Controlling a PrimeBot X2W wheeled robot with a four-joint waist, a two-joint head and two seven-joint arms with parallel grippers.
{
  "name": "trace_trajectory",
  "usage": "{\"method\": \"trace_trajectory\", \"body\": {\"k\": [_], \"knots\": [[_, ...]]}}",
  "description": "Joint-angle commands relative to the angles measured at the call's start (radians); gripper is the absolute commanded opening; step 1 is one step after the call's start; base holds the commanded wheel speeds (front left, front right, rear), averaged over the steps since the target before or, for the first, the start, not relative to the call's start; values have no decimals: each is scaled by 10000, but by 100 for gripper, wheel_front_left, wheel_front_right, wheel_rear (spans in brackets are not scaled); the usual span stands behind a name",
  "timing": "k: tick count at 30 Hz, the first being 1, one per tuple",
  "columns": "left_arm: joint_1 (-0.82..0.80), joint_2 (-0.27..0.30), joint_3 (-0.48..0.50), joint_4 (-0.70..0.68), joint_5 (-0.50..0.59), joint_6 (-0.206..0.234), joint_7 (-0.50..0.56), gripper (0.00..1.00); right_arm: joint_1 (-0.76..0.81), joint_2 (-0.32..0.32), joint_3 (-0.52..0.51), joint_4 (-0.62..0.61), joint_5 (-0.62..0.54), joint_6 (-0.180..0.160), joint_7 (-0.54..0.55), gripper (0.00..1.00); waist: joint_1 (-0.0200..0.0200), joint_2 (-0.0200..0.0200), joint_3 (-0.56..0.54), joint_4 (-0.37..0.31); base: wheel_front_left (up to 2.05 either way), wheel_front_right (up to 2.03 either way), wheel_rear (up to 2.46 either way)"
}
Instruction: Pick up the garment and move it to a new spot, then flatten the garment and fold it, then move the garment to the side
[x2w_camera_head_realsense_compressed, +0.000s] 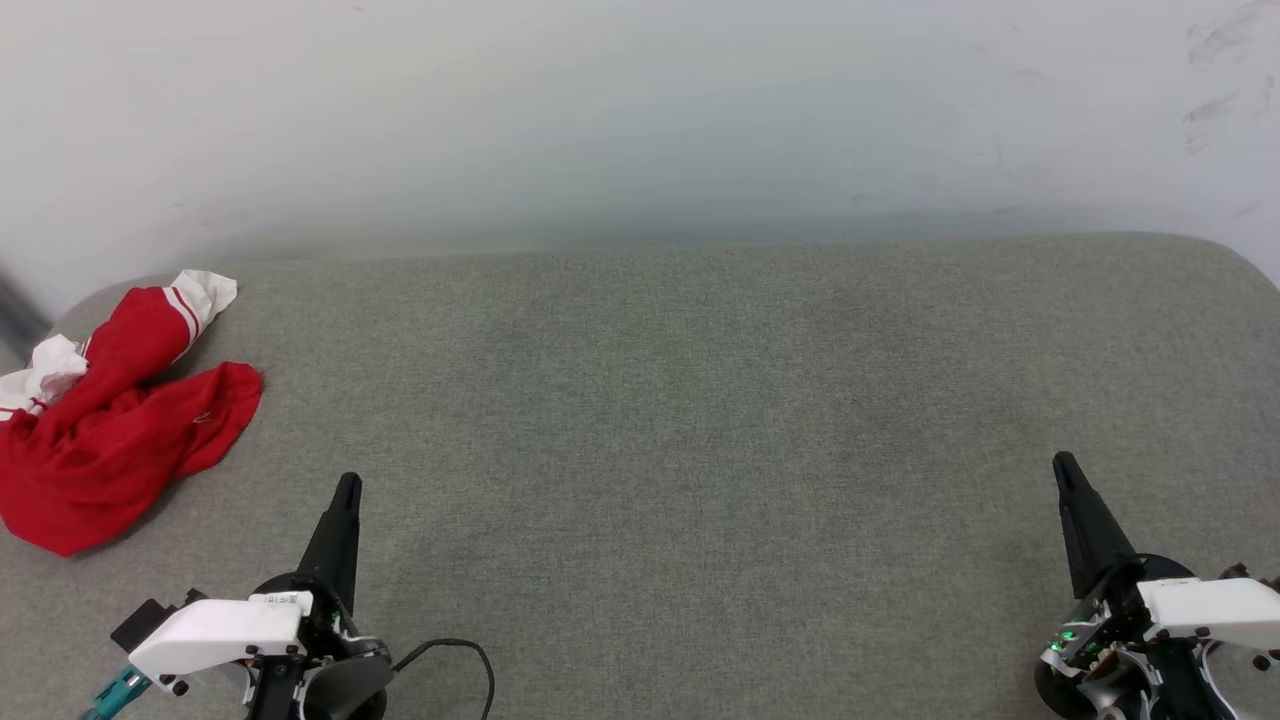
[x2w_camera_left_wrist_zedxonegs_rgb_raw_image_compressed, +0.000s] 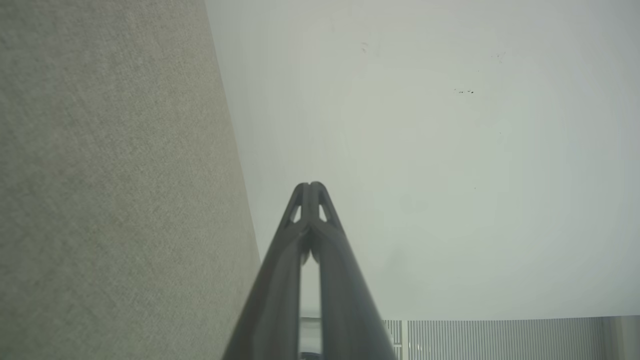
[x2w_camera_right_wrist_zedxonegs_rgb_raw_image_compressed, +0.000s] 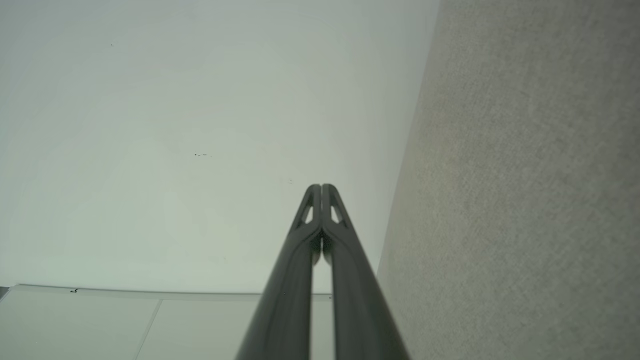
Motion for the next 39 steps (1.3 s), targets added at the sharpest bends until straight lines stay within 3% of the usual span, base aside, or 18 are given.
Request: {"method": "trace_trajectory", "body": {"k": [1,15,16,31,39], "knots": [[-78,-11,24,4,14,-34,9,0,-102,38,9,7,39,-3,-2,0,0,0,0,0,0,0,0],[-78,-11,26,4,14,-34,7,0,-103,38,9,7,39,-3,-2,0,0,0,0,0,0,0,0],[1,0,2,2,2,0,-3,100,1,0,3,2,-2,0,-2,100,0,0,0,0,0,0,0],[600,-30,-217,-96,381,7,-561,100,496,4,366,-25,-443,-2,-559,100,0,0,21,-23,0,0,0],[736,-26,-28,-324,942,4,-926,100,513,6,495,-175,-1374,-2,-925,100,0,0,43,-47,0,0,0]]}}
